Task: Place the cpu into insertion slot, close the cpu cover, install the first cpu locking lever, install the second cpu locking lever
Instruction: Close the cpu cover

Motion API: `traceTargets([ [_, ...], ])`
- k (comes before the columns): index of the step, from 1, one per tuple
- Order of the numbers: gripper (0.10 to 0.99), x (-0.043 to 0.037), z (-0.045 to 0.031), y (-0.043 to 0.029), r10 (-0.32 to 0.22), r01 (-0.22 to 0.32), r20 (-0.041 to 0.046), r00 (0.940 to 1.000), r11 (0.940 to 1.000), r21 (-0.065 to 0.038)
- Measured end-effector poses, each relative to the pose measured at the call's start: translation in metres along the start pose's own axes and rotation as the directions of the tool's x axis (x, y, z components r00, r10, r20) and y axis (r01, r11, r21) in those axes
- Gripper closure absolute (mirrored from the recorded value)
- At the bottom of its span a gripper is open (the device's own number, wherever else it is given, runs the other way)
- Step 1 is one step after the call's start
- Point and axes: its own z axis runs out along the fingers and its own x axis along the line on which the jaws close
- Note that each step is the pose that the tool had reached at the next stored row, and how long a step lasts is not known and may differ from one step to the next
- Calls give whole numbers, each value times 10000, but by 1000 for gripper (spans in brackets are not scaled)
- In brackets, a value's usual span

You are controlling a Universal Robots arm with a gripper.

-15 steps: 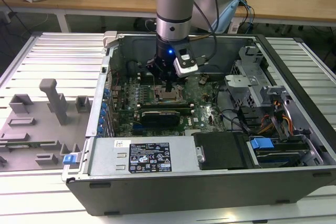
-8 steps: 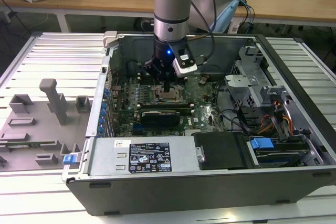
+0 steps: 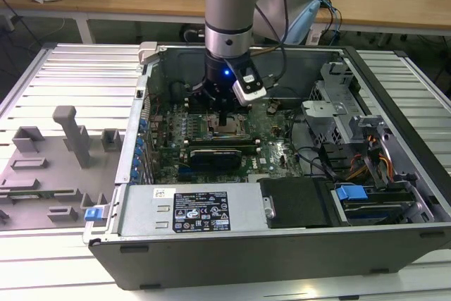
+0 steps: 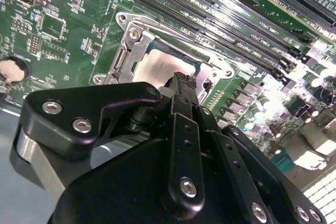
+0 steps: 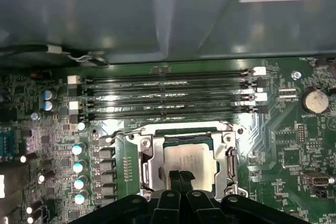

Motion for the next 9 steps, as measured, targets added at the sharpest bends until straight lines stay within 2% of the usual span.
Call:
traceTargets([
  [9,980,104,37,-1,-254,254,-2,9997,9997,-5],
])
